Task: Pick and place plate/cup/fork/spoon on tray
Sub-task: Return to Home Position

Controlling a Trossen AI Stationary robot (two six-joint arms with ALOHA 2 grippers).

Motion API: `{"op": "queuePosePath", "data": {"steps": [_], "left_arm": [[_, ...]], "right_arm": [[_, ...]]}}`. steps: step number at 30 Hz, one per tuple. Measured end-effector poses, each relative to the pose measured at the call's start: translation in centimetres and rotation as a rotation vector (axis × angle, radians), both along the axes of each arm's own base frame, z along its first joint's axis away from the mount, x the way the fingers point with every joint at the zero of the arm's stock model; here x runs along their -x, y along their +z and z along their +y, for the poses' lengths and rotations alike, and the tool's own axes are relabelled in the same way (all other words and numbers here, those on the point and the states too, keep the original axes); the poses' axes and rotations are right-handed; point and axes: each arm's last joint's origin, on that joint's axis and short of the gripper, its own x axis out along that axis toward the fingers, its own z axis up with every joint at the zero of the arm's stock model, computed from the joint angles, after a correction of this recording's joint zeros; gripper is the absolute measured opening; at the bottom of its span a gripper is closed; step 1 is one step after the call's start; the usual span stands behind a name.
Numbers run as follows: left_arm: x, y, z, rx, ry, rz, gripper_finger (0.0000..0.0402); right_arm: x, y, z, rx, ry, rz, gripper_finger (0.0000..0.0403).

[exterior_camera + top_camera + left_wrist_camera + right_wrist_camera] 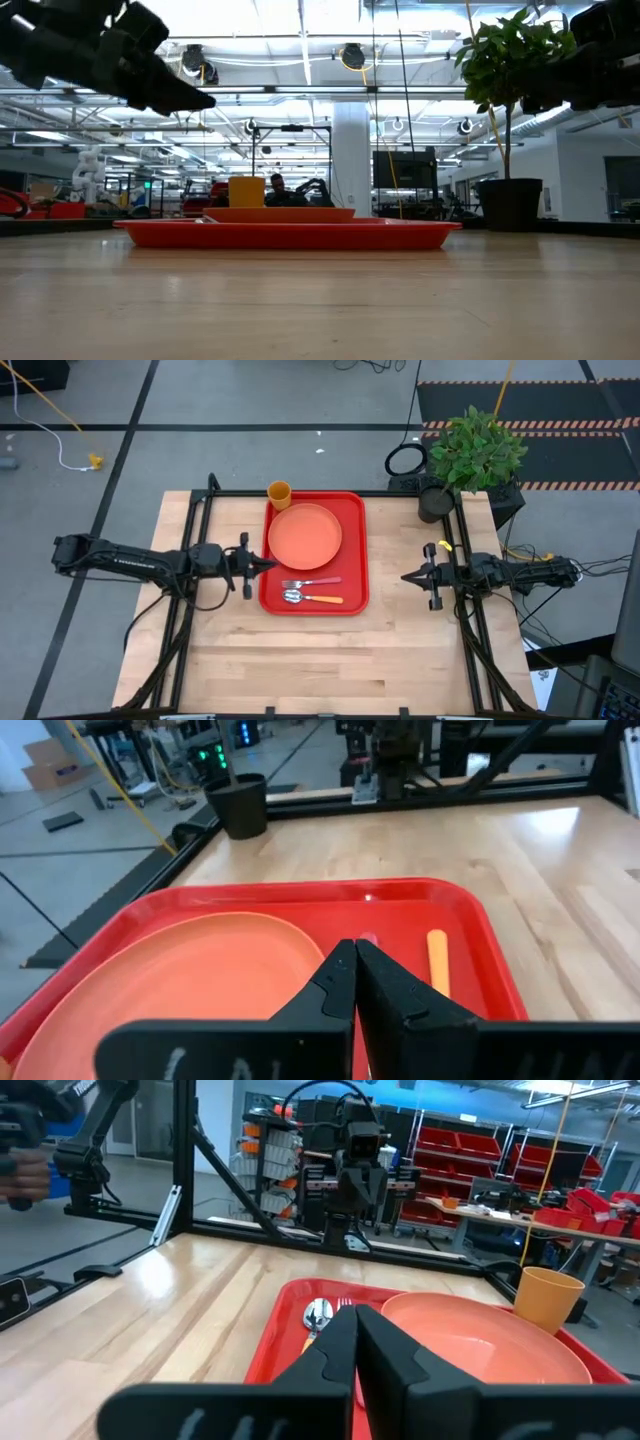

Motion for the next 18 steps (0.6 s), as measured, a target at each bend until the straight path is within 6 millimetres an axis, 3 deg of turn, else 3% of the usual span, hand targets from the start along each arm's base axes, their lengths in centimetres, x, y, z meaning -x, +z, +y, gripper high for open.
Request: {"op": "queuePosePath", "data": {"steps": [18], "left_arm": [[3.6, -4.0, -0.2, 0.036, -0.029, -0.125, 0.0005]], "right_arm": [[0.0, 0.3, 0.0, -0.003, -0.001, -0.033, 0.0]]}}
